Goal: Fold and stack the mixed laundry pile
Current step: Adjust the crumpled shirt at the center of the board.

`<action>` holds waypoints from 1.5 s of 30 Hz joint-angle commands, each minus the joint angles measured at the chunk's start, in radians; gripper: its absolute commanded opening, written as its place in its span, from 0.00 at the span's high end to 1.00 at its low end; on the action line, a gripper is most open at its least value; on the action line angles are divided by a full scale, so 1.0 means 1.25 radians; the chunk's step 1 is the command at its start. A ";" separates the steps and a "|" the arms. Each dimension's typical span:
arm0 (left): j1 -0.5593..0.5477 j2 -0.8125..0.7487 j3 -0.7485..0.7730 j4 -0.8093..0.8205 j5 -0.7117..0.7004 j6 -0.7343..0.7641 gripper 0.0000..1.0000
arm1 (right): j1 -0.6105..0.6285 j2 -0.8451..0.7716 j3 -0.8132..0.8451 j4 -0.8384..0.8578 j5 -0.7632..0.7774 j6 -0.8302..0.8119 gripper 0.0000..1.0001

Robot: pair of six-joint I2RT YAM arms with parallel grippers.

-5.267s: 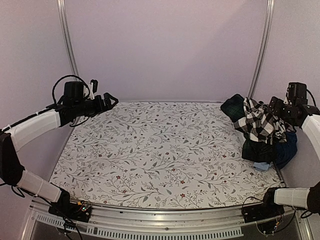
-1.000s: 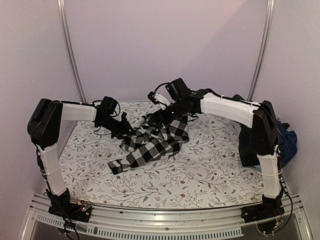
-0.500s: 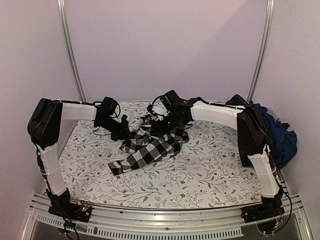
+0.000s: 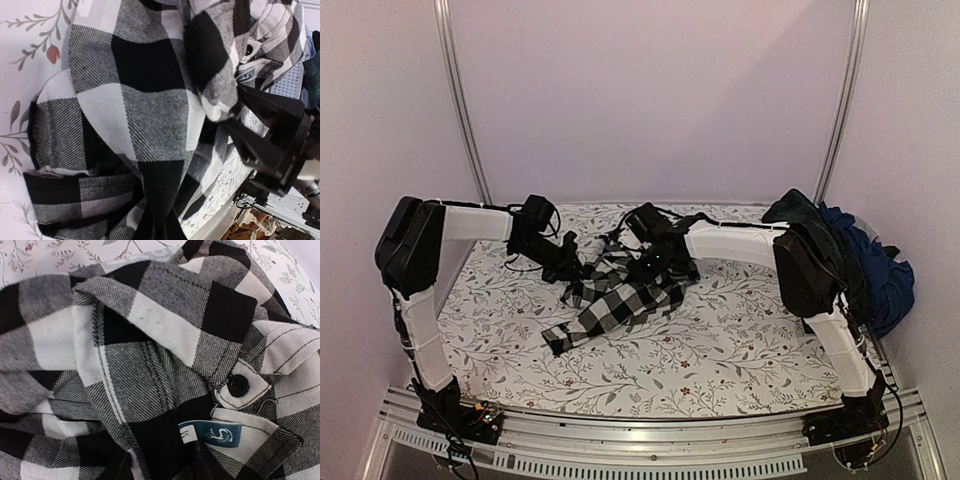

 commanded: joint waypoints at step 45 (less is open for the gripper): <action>0.081 -0.213 0.234 -0.339 -0.282 0.058 0.00 | -0.377 -0.413 -0.411 -0.006 -0.526 0.447 0.81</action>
